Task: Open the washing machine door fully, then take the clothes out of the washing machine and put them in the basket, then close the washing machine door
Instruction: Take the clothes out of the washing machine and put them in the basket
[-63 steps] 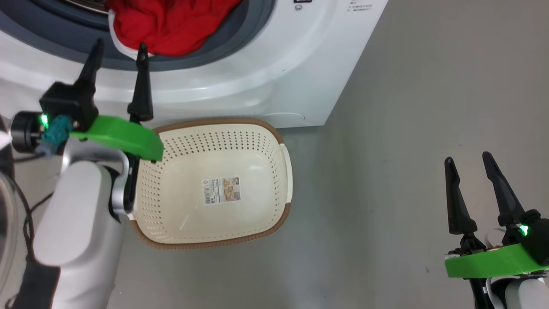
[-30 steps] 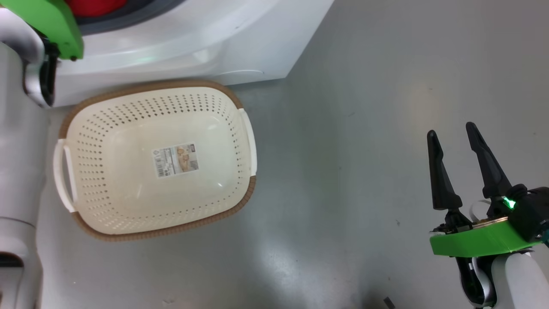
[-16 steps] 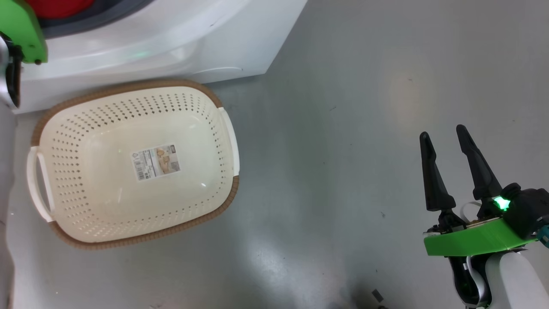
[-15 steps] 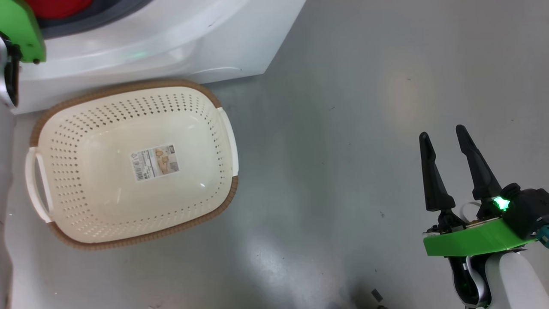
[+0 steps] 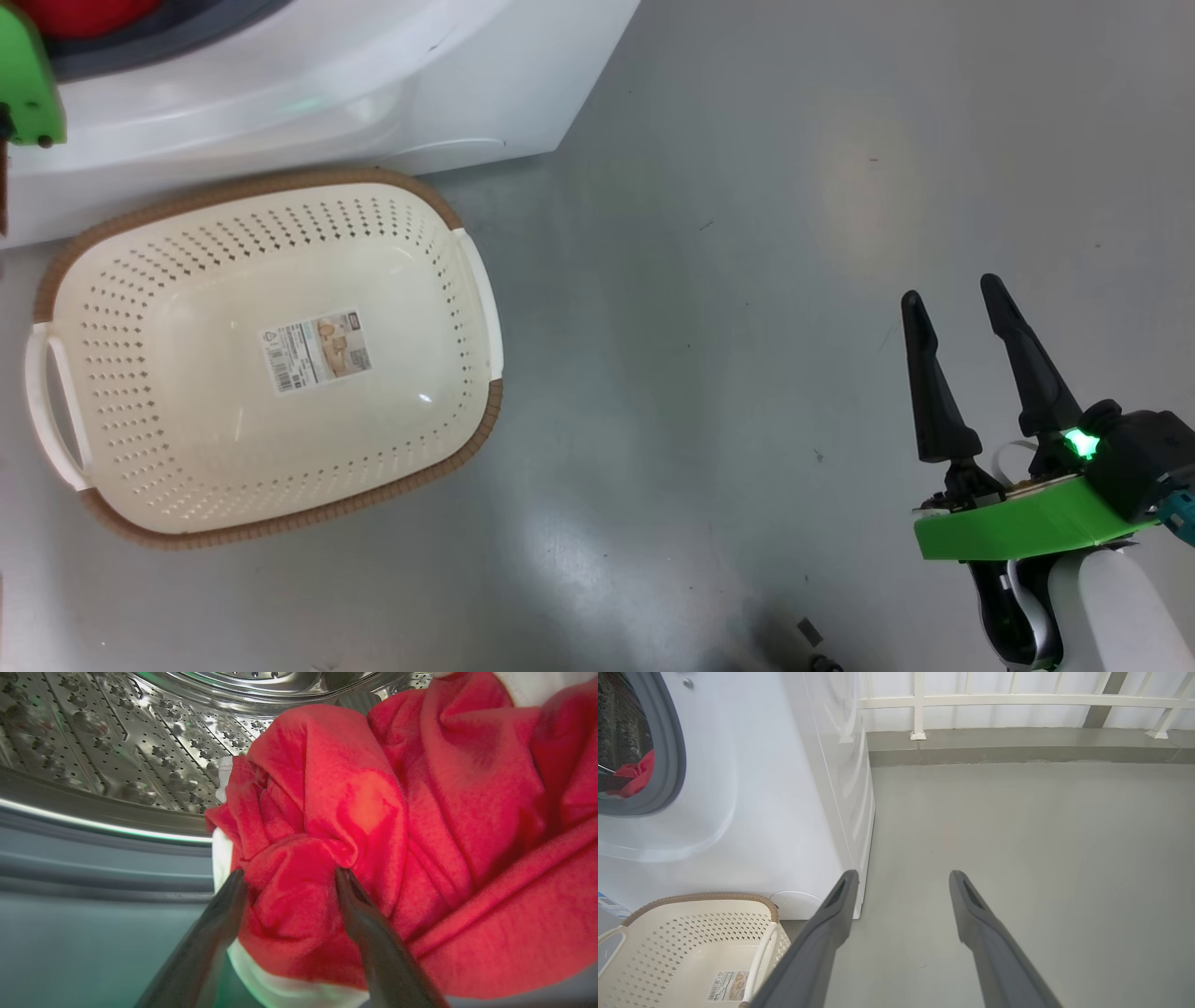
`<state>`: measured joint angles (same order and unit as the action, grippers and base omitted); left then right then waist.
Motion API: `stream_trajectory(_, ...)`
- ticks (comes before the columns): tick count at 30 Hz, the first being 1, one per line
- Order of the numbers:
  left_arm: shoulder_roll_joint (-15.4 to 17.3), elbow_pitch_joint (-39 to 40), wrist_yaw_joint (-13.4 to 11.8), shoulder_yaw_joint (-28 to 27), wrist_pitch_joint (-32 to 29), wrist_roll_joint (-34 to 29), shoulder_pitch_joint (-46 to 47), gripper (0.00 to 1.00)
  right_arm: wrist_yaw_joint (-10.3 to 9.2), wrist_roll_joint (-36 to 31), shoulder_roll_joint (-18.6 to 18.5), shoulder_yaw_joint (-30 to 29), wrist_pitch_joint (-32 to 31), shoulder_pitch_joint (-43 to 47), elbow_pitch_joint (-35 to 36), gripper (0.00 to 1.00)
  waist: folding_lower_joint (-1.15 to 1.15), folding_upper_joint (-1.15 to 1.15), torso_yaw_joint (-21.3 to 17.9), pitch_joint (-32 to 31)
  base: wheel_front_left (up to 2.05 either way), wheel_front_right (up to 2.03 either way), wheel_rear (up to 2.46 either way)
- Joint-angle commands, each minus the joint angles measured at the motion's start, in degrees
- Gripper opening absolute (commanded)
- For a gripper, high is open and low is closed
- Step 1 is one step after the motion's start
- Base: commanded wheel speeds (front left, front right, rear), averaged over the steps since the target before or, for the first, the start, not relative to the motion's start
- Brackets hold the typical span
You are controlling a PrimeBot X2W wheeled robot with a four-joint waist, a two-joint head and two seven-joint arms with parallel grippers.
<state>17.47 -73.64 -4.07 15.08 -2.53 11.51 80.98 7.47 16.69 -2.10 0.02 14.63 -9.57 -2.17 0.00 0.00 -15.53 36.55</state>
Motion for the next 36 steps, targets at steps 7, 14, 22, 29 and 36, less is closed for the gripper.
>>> stream_trajectory(7,3.0,0.6,0.2,0.5,-0.1,0.4,0.8,0.00,0.02,0.9,-0.8,1.1,0.4,0.1,0.9,1.00,0.00,0.00,0.1,0.0,0.00,0.00,0.00)
stream_trajectory(14,2.7,0.6,0.8,0.6,2.1,1.2,0.7,0.00,0.02,1.0,-0.8,1.2,0.4,0.0,0.7,1.00,0.00,0.00,0.3,0.0,0.00,0.00,0.00)
stream_trajectory(22,2.2,1.7,2.1,0.2,8.6,2.8,0.1,0.00,0.02,1.1,-0.8,1.1,0.4,0.1,0.6,1.00,0.00,0.00,1.2,-0.3,0.00,0.00,0.00)
stream_trajectory(29,1.9,3.3,3.8,-0.4,14.2,4.2,-0.6,0.00,0.02,1.2,-0.8,1.2,0.4,-0.1,0.3,1.00,0.00,0.00,1.9,-0.6,0.00,0.00,0.00)
stream_trajectory(36,1.5,8.3,4.9,-1.7,17.3,6.0,-2.6,0.00,0.02,1.0,-0.8,0.6,0.4,-0.2,0.2,1.00,0.00,0.00,2.8,-1.1,0.00,0.00,0.00)
